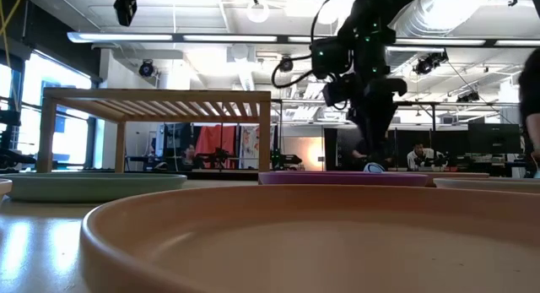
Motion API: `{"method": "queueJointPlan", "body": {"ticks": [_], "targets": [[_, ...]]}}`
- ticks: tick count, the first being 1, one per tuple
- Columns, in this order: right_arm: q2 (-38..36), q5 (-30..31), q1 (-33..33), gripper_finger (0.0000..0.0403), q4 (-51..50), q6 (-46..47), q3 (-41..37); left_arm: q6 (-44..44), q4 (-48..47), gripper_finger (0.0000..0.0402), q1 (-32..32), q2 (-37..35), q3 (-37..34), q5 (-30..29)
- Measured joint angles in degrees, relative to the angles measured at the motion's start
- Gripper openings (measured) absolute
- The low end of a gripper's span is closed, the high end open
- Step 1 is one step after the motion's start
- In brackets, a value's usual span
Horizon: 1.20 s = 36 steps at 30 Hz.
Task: Place and stack plates onto a shelf
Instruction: Put the orange plate on the shelf
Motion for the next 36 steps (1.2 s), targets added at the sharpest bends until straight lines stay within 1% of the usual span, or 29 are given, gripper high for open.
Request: {"method": "queueJointPlan", "body": {"ticks": [5,11,16,21,28,36], "targets": [[-0.55,0.42,-2.56,0.0158,-4.02,0.42,-0.02,-0.07,0.0,0.0078,0.0,0.01,0.0,-0.08],[-3.12,0.15,-6.59,0.0158,-3.92,0.92,-1.64,-0.07,0.0,0.0078,0.01,0.02,0.0,-0.13],[-7.8,0.13,-9.95,0.0158,1.02,3.2,-8.43,-0.06,0.02,0.0078,0.02,0.02,0.0,-0.13],[-11.3,0.47,-12.18,0.0158,7.67,8.68,-14.32,-0.07,0.11,0.0078,0.01,0.01,0.0,-0.13],[-11.8,5.2,-13.23,0.0158,10.75,14.5,-18.76,-0.02,0.15,0.0078,0.02,0.02,0.0,-0.24],[-11.79,6.01,-13.23,0.0158,15.61,17.65,-22.14,-0.02,0.17,0.0078,0.02,0.01,0.0,-0.35]]}}
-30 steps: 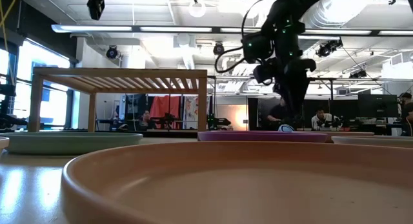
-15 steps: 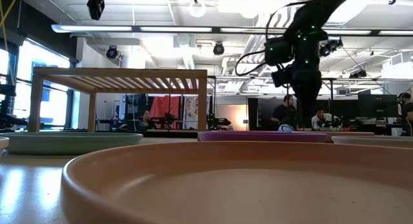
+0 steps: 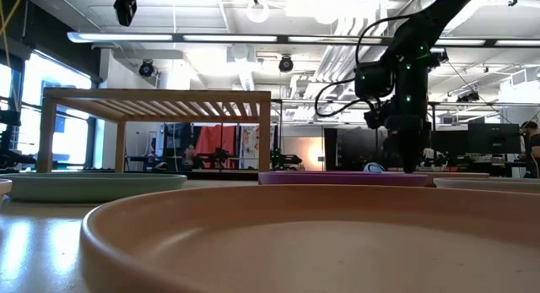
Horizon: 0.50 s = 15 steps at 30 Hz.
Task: Place and stack plates onto a shelf
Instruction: Put the orange plate on the shelf
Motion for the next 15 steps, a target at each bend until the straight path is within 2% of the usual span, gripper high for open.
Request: {"method": "queueJointPlan", "body": {"ticks": [4,15], "targets": [[0.01,2.08,0.02,0.0158,1.18,0.85,-0.05,0.0,0.0,0.0078,0.0,0.01,0.0,0.01],[0.06,1.87,0.02,0.0158,2.81,2.51,-0.05,0.02,0.0,0.0078,0.0,0.01,0.0,0.02]]}}
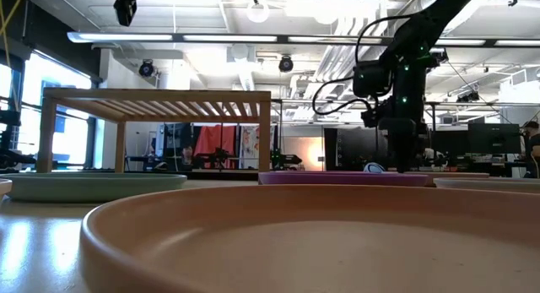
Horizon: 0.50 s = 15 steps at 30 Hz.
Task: Place and stack plates onto a shelf
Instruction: Put the orange plate on the shelf
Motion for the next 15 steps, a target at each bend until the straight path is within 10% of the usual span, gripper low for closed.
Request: {"method": "queueJointPlan", "body": {"ticks": [15], "targets": [[3.45,2.9,0.0,0.0158,1.61,6.25,0.0,0.07,0.0,0.0078,0.0,0.0,0.0,0.02]]}}
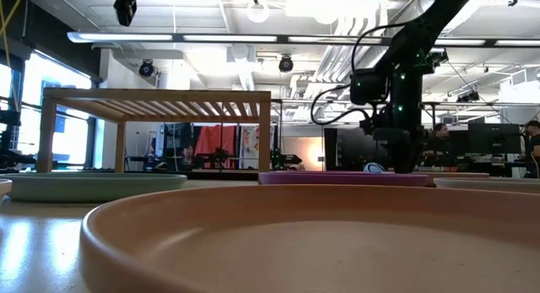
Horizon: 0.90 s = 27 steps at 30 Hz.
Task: Place and stack plates onto a shelf
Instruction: Put the orange plate on the shelf
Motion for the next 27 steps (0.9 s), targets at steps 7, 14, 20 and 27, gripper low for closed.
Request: {"method": "queueJointPlan", "body": {"ticks": [7,14,20,27], "targets": [[1.97,-0.03,0.0,0.0158,0.26,0.01,0.0,-0.02,0.0,0.0078,0.0,0.0,0.0,0.02],[2.59,-0.38,0.02,0.0134,-0.2,1.03,0.0,-0.02,-0.02,0.0078,0.0,0.0,0.0,0.02],[2.56,-1.05,0.04,0.0039,-1.26,1.06,0.03,-0.02,-0.02,0.0078,0.0,0.0,0.0,0.02],[2.46,-0.61,0.02,0.0018,-2.17,1.07,0.15,-0.02,-0.02,0.0078,0.0,0.0,0.0,0.02]]}}
